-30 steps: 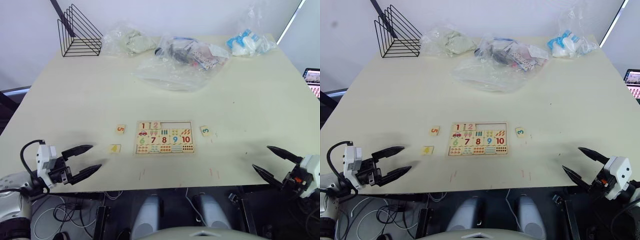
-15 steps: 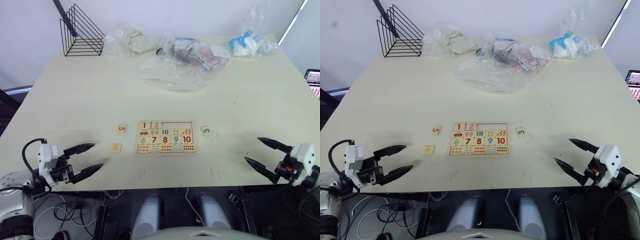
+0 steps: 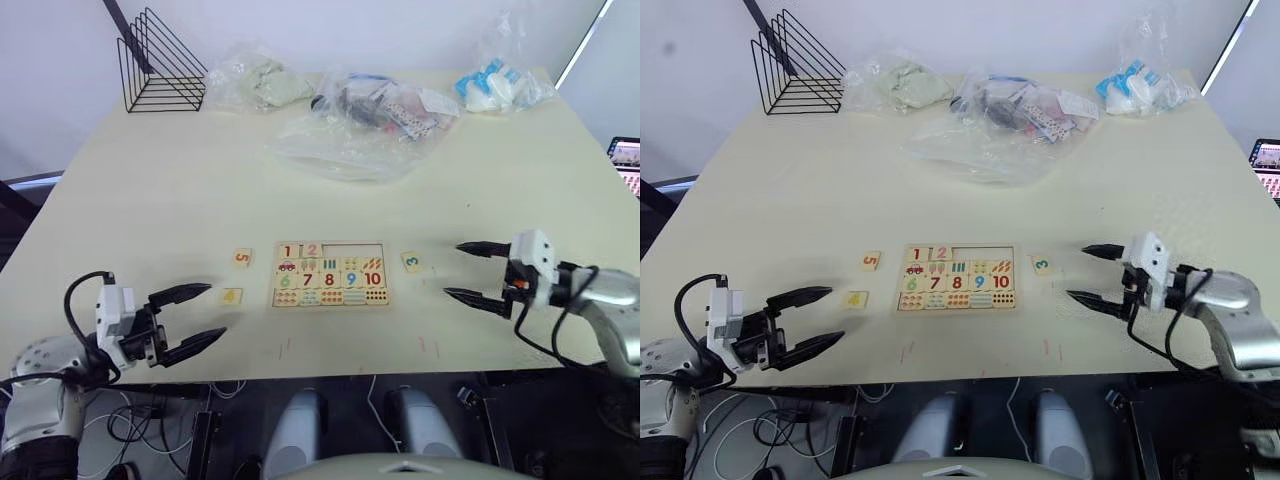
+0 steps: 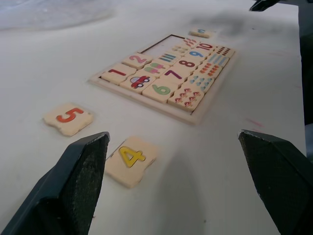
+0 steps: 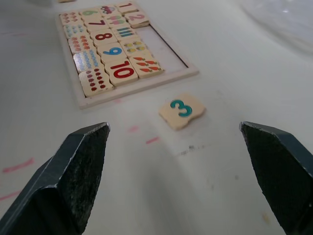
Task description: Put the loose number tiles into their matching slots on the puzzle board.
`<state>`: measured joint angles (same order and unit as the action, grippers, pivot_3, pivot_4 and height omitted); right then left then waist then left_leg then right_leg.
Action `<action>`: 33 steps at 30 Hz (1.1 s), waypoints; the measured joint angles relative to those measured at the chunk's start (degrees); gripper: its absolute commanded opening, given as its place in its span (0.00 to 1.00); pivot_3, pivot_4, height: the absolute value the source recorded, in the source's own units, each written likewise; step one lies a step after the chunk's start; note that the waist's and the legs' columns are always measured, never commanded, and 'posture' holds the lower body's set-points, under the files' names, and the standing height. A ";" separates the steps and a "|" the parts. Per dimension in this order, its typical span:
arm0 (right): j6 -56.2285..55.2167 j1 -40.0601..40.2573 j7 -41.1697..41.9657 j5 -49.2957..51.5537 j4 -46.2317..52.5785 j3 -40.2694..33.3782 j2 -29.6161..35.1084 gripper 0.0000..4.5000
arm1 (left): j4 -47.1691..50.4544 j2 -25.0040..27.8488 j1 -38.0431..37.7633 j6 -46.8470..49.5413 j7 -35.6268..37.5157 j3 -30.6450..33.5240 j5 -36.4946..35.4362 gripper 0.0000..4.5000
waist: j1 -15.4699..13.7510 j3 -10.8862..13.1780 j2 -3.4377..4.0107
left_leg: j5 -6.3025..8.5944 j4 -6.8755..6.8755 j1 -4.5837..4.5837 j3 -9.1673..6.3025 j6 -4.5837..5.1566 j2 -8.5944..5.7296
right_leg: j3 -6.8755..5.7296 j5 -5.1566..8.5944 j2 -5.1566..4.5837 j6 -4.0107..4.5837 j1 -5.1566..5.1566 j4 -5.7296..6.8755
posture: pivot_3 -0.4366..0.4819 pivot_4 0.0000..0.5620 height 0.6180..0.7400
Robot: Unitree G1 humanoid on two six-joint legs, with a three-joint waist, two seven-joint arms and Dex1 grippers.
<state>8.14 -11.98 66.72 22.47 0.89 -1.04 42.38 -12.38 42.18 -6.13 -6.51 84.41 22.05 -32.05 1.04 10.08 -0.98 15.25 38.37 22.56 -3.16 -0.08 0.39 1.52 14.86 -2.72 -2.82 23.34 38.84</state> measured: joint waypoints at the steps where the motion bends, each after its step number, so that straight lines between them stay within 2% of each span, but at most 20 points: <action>1: -0.01 -2.00 0.77 -0.68 -1.36 1.18 -0.03 0.99 | 0.87 -0.05 -0.71 0.22 -0.39 0.03 -0.22 1.00 | 0.00 0.00 0.00 | 0.00 0.00 0.01 0.00 0.00 0.01 | 0.01 0.00 -0.02 0.00 0.00 0.00 | 0.48 0.27 1.00; 8: -2.75 -20.10 9.36 -8.97 -15.69 12.55 -2.91 0.99 | 6.70 -0.43 -3.61 2.54 -2.26 0.27 -1.94 1.00 | 0.04 0.01 0.01 | 0.00 0.00 0.03 -0.02 0.00 0.00 | -0.04 0.00 -0.02 0.01 0.01 -0.02 | 0.48 0.27 1.00; 13: -8.82 -27.84 14.78 -13.57 -27.04 16.93 -6.09 0.99 | 9.35 -0.45 -4.95 3.93 -2.37 0.49 -3.21 1.00 | -0.06 0.02 0.03 | 0.00 0.02 0.05 -0.01 -0.01 -0.01 | -0.04 -0.01 -0.05 0.00 0.02 -0.03 | 0.48 0.27 1.00; 26: -21.20 -36.86 20.21 -21.17 -44.64 20.05 -9.92 0.99 | 13.93 -0.37 -6.07 6.25 -0.93 0.89 -6.50 1.00 | 0.12 0.03 0.04 | -0.01 0.01 0.04 -0.01 -0.01 -0.02 | -0.04 -0.01 -0.04 0.02 0.03 -0.02 | 0.48 0.27 1.00; 30: -22.28 -37.91 21.12 -22.05 -46.48 20.21 -10.36 0.76 | 13.84 0.29 -5.71 6.23 1.01 0.96 -6.83 1.00 | 0.08 0.03 0.04 | -0.01 0.01 0.04 -0.01 -0.01 -0.02 | -0.04 -0.01 -0.04 0.02 0.03 -0.02 | 0.48 0.27 1.00; 31: -22.38 -38.12 21.26 -22.13 -46.92 20.21 -10.41 0.61 | 13.42 0.48 -5.25 6.08 1.89 0.99 -6.94 1.00 | 0.09 0.03 0.04 | -0.01 0.01 0.04 -0.01 -0.01 -0.02 | -0.05 -0.01 -0.04 0.02 0.03 -0.01 | 0.48 0.27 1.00; 33: -22.39 -38.31 21.27 -22.33 -47.13 20.20 -10.42 0.41 | 12.36 0.95 -4.50 5.72 3.43 1.00 -6.94 1.00 | 0.13 0.03 0.04 | -0.01 0.01 0.03 -0.01 -0.01 -0.03 | -0.04 -0.01 -0.03 0.02 0.03 -0.01 | 0.48 0.27 1.00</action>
<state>-14.25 -50.29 88.00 0.14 -46.25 19.16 31.97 -0.02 43.13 -10.63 -0.78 87.84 23.05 -38.99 1.17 10.10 -0.94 15.25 38.38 22.59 -3.16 -0.09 0.36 1.48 14.85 -2.75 -2.80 23.37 38.84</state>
